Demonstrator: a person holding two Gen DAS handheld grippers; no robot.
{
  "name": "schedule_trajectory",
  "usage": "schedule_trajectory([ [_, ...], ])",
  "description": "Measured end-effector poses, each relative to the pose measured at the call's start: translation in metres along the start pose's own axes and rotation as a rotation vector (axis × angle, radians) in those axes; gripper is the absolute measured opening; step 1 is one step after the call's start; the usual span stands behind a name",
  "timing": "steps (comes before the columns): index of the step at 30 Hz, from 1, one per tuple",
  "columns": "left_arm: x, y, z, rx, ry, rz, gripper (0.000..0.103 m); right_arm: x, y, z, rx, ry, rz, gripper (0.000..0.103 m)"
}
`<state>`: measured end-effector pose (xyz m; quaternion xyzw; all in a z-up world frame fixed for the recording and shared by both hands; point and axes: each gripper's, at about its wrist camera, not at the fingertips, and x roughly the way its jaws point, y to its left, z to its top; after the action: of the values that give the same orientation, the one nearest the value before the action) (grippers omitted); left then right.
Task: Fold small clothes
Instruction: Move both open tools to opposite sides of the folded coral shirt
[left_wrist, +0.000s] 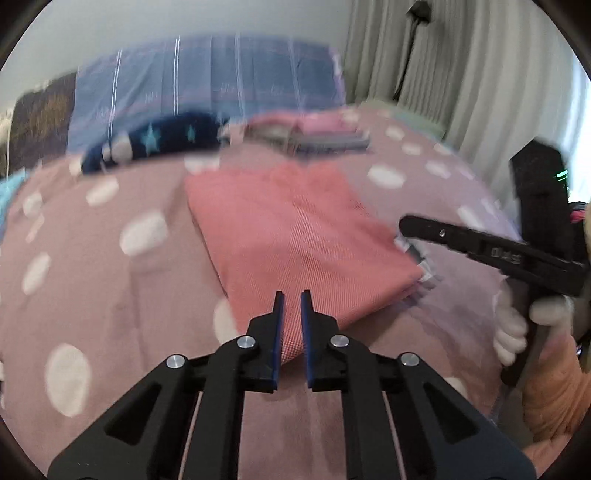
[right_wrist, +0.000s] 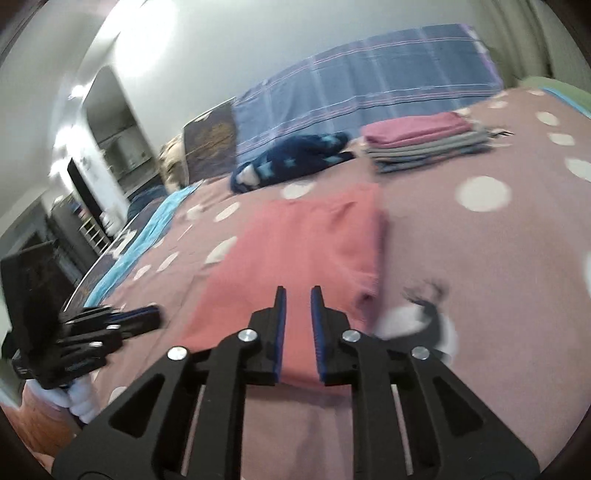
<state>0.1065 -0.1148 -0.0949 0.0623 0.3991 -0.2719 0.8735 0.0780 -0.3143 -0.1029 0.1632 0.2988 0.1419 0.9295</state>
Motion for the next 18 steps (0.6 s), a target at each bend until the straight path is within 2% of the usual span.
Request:
schedule_trajectory([
  [2,0.031,0.005,-0.014,-0.026,0.097,0.034,0.011,0.018,0.0,-0.004,-0.01,0.062,-0.048,0.015],
  [4,0.027,0.008,-0.021,-0.026,0.046,0.015,0.011,0.046,-0.013,-0.018,0.003,0.171,-0.158,0.009],
  [6,0.02,0.006,-0.022,-0.011,0.049,0.012,0.011,0.043,-0.022,-0.019,0.046,0.166,-0.115,0.009],
  [9,0.007,0.007,-0.014,-0.01,0.04,-0.037,0.01,0.038,-0.02,-0.009,0.038,0.184,-0.115,0.01],
  [11,-0.005,0.003,0.001,0.027,-0.014,-0.071,0.01,0.034,-0.013,0.007,-0.006,0.172,-0.093,0.017],
  [13,-0.008,0.002,0.018,0.066,-0.06,-0.055,0.012,0.03,-0.006,0.024,-0.084,0.143,-0.114,0.021],
  [15,0.002,0.006,0.034,0.058,-0.081,-0.041,0.019,0.034,0.0,0.042,-0.137,0.12,-0.124,0.024],
  [18,0.042,0.025,0.05,-0.021,-0.028,-0.045,0.025,0.053,-0.008,0.07,-0.127,0.109,-0.061,0.024],
])
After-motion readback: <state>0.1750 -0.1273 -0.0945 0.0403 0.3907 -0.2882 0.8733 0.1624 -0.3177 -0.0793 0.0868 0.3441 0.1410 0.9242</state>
